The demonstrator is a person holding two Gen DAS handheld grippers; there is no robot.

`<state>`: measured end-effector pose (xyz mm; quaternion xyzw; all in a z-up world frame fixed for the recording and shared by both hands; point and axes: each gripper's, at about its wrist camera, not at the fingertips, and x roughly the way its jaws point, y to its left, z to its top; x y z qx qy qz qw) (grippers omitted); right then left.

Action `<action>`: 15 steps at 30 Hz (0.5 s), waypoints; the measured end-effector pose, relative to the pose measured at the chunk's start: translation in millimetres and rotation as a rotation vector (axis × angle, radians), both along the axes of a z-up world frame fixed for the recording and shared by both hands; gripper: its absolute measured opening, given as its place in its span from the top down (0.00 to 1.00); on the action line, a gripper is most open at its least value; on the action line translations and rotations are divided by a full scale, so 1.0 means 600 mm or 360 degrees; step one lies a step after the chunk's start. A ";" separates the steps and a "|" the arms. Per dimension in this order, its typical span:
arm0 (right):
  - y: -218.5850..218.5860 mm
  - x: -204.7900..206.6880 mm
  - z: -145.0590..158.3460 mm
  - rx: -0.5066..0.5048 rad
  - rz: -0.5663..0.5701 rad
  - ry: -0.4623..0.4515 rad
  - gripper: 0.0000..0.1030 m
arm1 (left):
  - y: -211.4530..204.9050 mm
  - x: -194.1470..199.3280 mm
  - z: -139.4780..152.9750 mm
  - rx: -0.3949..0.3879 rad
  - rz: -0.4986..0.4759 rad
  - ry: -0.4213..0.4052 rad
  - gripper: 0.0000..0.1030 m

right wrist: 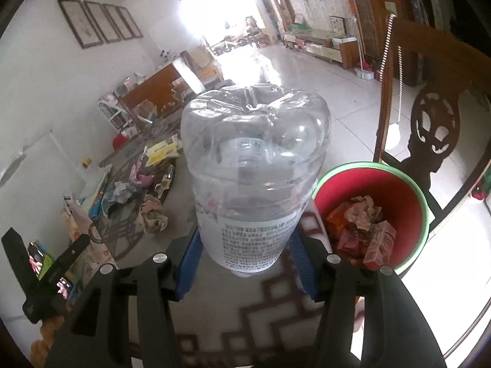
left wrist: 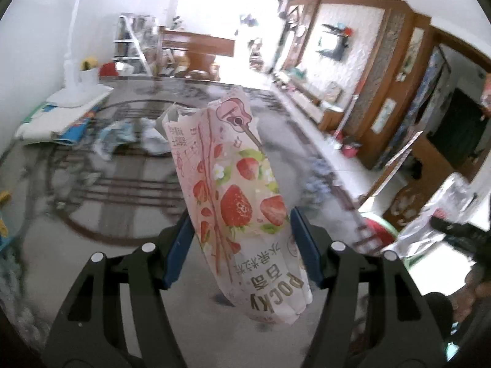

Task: Collect trash
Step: 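Carry the Pocky bag and the water bottle over the red bin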

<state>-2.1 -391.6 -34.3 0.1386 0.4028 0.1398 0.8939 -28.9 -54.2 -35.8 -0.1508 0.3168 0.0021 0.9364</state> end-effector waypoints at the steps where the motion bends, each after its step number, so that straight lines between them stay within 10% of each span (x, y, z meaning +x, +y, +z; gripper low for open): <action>1: -0.007 -0.001 -0.001 0.0009 -0.0016 0.0000 0.48 | -0.022 0.007 0.002 -0.0012 -0.0056 0.0007 0.41; 15: -0.126 -0.011 0.002 0.0030 -0.0247 -0.0023 0.48 | -0.226 0.091 0.008 -0.0061 -0.0437 0.0068 0.41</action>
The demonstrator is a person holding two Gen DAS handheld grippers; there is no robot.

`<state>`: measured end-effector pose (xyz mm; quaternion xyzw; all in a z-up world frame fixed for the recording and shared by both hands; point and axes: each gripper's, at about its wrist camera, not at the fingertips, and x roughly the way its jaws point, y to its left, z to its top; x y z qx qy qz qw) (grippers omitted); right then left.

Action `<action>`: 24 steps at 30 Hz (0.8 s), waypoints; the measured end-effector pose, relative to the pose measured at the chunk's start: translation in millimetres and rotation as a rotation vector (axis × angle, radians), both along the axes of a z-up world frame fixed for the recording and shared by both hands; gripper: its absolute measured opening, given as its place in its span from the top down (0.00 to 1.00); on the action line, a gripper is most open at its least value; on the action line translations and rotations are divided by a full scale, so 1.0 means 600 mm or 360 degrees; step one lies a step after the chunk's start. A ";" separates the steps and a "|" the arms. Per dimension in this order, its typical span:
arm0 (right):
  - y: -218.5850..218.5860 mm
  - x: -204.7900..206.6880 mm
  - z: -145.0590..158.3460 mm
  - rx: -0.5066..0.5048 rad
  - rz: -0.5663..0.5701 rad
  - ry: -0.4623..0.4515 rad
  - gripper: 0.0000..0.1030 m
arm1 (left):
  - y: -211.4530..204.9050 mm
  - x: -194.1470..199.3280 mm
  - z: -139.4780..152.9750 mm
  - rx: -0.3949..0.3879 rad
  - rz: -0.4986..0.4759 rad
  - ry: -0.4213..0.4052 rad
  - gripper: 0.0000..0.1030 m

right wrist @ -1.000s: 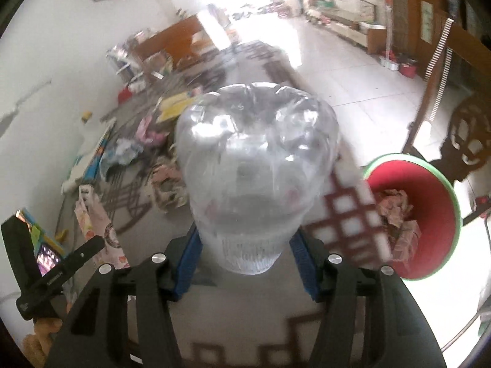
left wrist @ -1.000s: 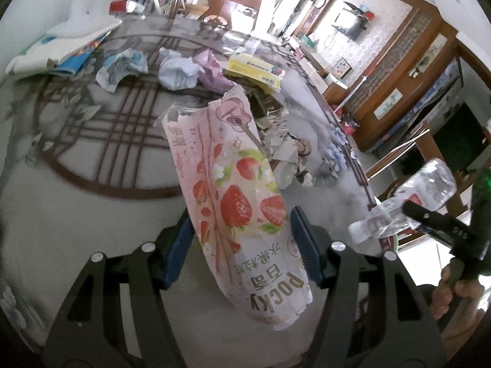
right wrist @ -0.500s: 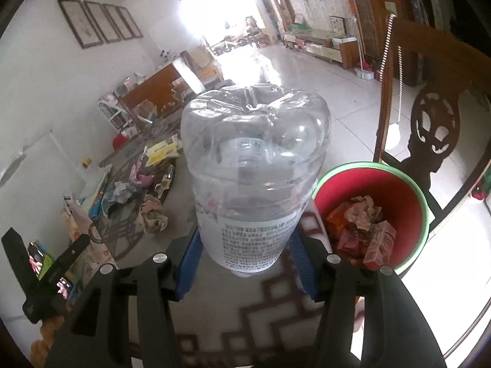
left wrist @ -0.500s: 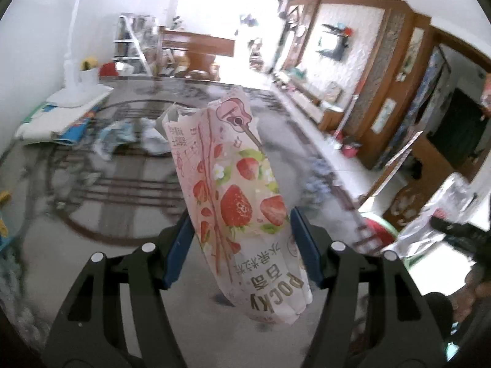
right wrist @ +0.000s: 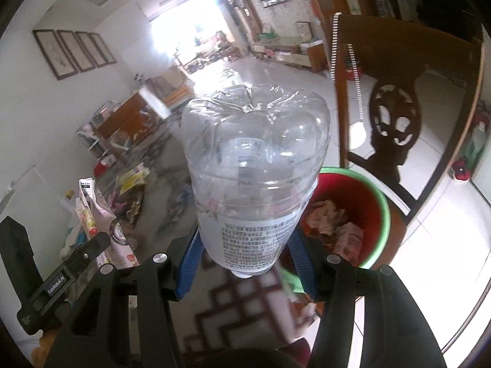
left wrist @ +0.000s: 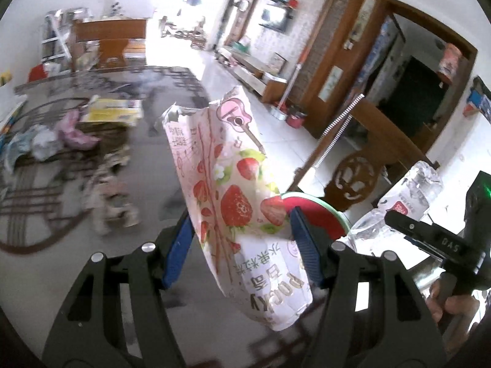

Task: Collect trash
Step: 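Carry the Pocky bag and the water bottle over the red bin, then open the left tool over the bin while the right tool releases the bottle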

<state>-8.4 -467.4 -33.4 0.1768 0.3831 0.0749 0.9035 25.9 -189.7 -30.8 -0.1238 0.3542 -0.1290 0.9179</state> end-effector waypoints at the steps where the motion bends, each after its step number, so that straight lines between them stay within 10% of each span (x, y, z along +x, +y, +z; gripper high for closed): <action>1: -0.006 0.001 -0.001 -0.0001 -0.0016 0.0001 0.48 | -0.008 0.002 -0.001 -0.0002 -0.0015 0.0000 0.41; 24: -0.118 0.015 -0.053 0.0013 -0.0293 0.0095 0.48 | -0.181 0.098 -0.037 -0.0015 -0.0357 0.0143 0.41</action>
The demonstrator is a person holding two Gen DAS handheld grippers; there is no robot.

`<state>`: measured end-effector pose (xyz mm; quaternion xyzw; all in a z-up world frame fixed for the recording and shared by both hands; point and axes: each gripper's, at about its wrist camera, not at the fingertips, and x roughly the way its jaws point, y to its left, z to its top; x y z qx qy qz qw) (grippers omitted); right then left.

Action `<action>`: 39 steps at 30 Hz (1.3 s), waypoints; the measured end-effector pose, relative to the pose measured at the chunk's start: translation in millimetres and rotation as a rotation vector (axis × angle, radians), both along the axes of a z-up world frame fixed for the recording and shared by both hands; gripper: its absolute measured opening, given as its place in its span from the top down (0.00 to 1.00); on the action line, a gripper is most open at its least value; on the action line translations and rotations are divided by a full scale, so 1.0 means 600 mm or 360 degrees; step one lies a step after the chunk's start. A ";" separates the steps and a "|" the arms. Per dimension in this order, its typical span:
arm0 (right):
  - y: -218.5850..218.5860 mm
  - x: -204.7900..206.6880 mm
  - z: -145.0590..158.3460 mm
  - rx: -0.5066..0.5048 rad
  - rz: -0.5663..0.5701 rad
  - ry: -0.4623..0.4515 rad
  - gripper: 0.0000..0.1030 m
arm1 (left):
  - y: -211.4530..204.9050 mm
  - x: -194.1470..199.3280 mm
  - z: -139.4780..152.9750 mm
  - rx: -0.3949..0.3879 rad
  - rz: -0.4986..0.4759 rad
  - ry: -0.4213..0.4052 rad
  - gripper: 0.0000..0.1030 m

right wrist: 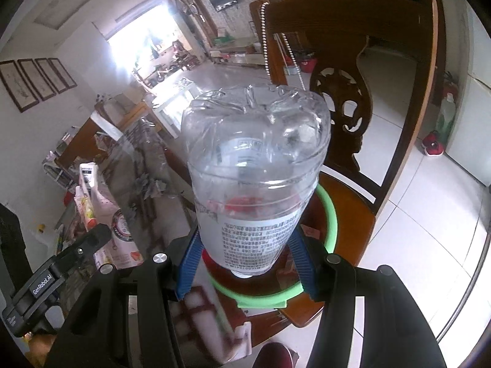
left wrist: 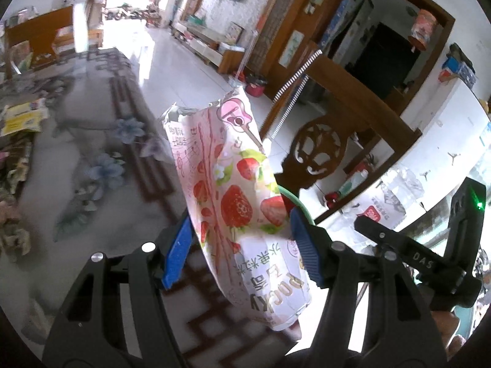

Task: Collect trash
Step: 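Open the left tool over the bin while the right tool releases the bottle, then grasp the crumpled paper wad on the table with the left tool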

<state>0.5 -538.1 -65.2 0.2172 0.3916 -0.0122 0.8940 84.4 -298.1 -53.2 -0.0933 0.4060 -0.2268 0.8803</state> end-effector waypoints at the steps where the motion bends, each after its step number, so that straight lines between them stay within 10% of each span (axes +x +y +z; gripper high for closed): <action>1: -0.001 0.001 -0.001 0.0003 -0.0004 0.0003 0.48 | -0.011 0.005 -0.003 0.0012 -0.0022 0.0007 0.41; 6: -0.001 0.018 -0.005 -0.0002 0.0029 0.0024 0.45 | -0.038 0.021 -0.015 0.0098 -0.0051 0.0029 0.33; 8: 0.001 0.024 -0.006 0.0011 0.0039 0.0030 0.27 | -0.030 0.019 -0.013 0.0084 -0.0012 -0.0003 0.16; 15: 0.025 0.027 0.012 0.0079 0.0104 -0.0004 0.27 | 0.014 0.001 -0.016 0.0071 0.0038 0.0022 0.16; 28: 0.184 0.028 0.042 0.0111 0.0469 -0.0051 0.20 | 0.314 -0.021 -0.049 0.0162 0.0836 0.0130 0.16; 35: 0.174 0.036 0.023 0.0186 0.0456 0.0060 0.20 | 0.391 0.007 -0.096 0.0142 0.0970 0.0304 0.16; 39: 0.194 0.033 0.027 0.0083 0.0498 0.0069 0.20 | 0.403 0.035 -0.123 0.0110 0.0885 0.0415 0.52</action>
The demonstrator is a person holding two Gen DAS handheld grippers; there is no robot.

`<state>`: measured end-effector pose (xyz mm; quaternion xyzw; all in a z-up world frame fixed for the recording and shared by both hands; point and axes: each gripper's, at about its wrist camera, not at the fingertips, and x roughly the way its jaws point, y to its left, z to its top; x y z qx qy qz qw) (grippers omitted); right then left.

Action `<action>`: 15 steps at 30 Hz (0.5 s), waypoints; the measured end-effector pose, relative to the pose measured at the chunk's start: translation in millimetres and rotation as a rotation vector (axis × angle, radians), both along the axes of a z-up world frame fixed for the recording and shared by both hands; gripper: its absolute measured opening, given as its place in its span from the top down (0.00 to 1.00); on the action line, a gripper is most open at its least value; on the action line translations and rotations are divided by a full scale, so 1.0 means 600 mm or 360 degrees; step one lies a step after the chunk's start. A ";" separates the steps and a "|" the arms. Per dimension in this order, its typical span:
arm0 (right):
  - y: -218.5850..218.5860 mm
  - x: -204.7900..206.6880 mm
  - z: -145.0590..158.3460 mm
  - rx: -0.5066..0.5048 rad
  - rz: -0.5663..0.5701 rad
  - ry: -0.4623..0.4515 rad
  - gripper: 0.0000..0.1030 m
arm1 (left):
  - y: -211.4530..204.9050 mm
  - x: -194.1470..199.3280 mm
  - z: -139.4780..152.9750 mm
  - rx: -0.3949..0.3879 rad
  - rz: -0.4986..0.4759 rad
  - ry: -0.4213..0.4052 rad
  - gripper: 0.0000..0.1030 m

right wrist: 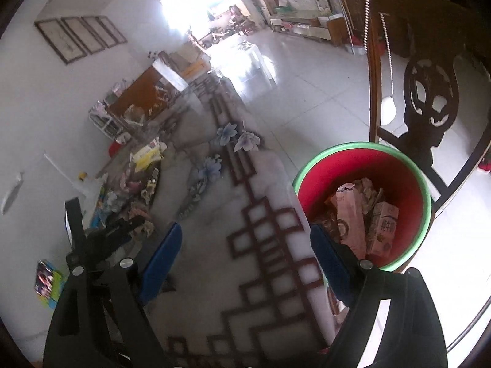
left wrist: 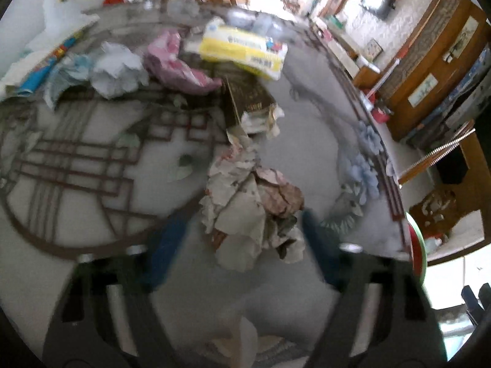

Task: Collect trash
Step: 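Grasp the crumpled paper wad on the table with the left tool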

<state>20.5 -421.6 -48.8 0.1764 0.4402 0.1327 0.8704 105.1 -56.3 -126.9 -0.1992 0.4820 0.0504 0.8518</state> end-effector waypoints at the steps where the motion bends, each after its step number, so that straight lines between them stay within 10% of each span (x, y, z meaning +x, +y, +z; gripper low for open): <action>1: 0.003 0.000 0.000 -0.0016 0.0007 0.0001 0.20 | 0.001 0.002 -0.002 -0.0022 -0.0012 0.0020 0.64; 15: 0.114 0.049 -0.012 -0.0315 0.0174 0.0030 0.20 | 0.079 -0.165 0.012 0.0064 -0.0109 0.0074 0.68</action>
